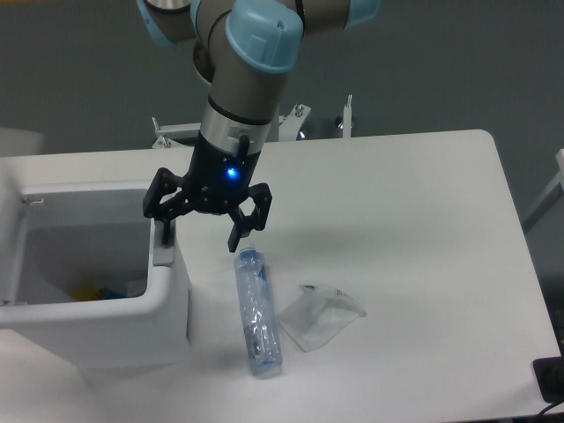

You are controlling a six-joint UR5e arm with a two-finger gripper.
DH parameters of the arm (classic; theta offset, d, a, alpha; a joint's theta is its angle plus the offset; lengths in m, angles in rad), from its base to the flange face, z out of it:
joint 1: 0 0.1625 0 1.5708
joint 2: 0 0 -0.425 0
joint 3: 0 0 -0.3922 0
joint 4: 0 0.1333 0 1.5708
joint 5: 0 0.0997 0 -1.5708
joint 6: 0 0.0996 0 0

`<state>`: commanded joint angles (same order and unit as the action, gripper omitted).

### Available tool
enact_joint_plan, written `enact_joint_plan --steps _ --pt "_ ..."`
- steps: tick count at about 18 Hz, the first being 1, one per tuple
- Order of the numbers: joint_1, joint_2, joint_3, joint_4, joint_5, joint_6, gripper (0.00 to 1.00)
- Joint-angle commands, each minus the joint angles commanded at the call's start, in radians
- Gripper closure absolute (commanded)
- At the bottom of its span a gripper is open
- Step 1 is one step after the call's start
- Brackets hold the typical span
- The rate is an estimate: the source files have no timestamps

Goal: Open the trash can
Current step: 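Push the gripper finger against the lid edge to flip the lid open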

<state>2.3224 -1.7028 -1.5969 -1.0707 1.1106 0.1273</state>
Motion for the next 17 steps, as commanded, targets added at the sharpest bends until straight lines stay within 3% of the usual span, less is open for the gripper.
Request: enact_joint_plan --steps 4,6,9,12,17 --pt "0.017 0.014 0.09 -0.002 -0.002 0.003 0.0" --pt "0.111 0.014 0.132 -0.005 0.0 0.029 0.0" --pt "0.216 0.011 0.127 -0.006 0.006 0.183 0.0" --pt "0.299 0.011 0.13 -0.011 0.156 0.293 0.0" --pt "0.327 0.009 0.1 -0.029 0.353 0.612 0.0"
